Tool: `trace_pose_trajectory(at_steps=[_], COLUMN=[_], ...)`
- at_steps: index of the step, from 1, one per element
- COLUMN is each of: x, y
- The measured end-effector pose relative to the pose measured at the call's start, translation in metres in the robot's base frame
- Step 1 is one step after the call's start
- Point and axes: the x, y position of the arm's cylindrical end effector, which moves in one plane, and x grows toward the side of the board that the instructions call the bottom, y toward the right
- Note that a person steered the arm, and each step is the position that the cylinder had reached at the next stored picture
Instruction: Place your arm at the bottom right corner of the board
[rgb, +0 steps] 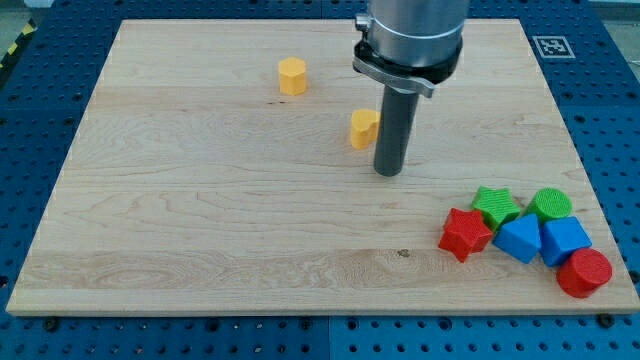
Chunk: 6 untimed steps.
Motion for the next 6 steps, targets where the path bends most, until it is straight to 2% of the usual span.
trace_pose_trajectory(at_steps=[1, 2, 3, 4, 5, 6], x=[0.0, 0.005, 0.024, 0.113, 0.148, 0.147], y=[0.064, 0.153, 0.231, 0.252, 0.249, 0.236])
